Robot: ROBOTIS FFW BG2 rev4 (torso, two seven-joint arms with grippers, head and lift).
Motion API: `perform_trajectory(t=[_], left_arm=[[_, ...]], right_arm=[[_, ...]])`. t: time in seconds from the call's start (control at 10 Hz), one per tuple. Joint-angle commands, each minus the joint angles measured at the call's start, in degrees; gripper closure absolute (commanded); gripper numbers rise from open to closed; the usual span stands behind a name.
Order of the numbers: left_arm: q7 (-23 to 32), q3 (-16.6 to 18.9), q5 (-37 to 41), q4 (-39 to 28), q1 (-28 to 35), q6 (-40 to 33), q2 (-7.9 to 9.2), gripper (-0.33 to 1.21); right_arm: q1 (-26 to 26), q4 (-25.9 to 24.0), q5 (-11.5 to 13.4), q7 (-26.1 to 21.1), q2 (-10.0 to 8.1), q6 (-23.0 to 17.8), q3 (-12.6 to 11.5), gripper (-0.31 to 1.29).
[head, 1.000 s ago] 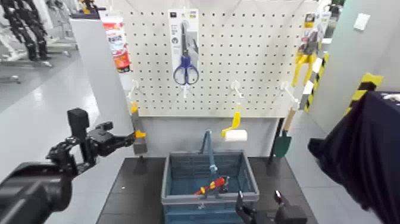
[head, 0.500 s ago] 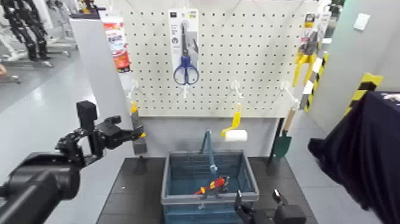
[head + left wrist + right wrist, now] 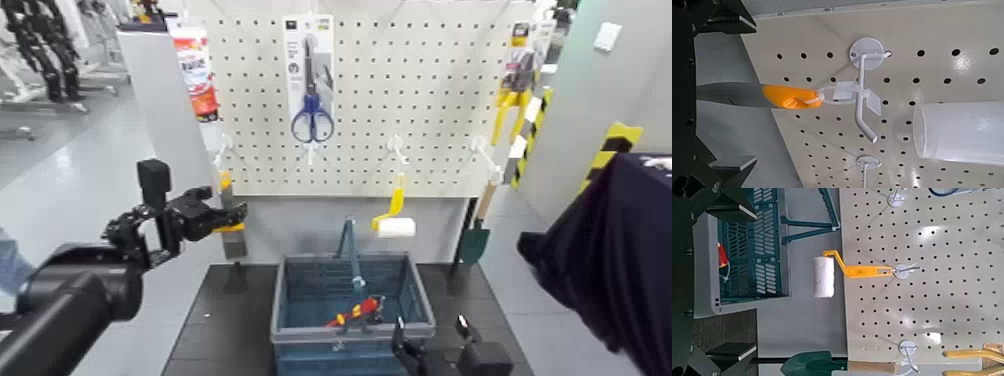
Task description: Put the yellow paint brush into the crate.
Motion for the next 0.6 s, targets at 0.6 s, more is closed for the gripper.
perform_trajectory(t=[0.6], left_arm=[[-0.82,-0.72,1.29,0.5,-0.55,0.32,-0.24,1.19]], right_arm=[[0.0,0.01,-0.06,0.0,-0.09,-0.73,-0.26,0.15]])
